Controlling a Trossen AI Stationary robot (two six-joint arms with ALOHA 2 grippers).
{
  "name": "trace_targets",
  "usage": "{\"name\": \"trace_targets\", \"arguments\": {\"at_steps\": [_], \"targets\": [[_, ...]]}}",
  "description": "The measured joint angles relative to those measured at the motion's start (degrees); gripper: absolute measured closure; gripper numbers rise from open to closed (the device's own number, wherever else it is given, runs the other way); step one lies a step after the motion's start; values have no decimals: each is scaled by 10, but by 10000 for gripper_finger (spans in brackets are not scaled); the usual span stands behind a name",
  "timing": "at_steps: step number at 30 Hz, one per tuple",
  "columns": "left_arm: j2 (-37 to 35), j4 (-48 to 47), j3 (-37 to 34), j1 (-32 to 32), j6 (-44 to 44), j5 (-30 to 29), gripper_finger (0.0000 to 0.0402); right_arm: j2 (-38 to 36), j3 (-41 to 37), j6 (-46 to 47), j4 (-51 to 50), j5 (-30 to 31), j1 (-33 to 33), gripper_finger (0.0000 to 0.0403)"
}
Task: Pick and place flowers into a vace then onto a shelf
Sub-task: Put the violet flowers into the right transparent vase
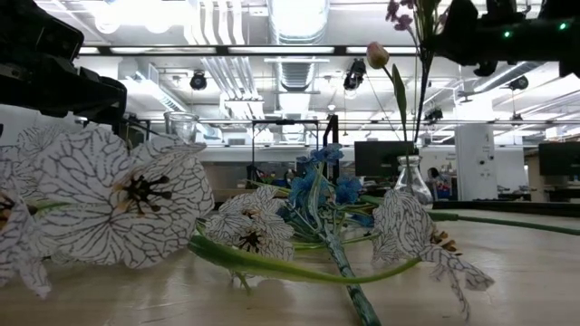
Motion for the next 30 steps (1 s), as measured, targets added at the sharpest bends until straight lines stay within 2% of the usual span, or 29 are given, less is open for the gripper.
{"name": "trace_targets", "arguments": {"at_steps": [6, 15, 30], "targets": [[0, 1, 0, 0, 0, 0, 402, 30, -2, 19, 12, -27, -15, 390], [0, 2, 0, 0, 0, 0, 402, 84, -2, 19, 41, -29, -41, 390], [0, 2, 0, 0, 0, 0, 402, 199, -2, 71, 66, -30, -74, 390]]}}
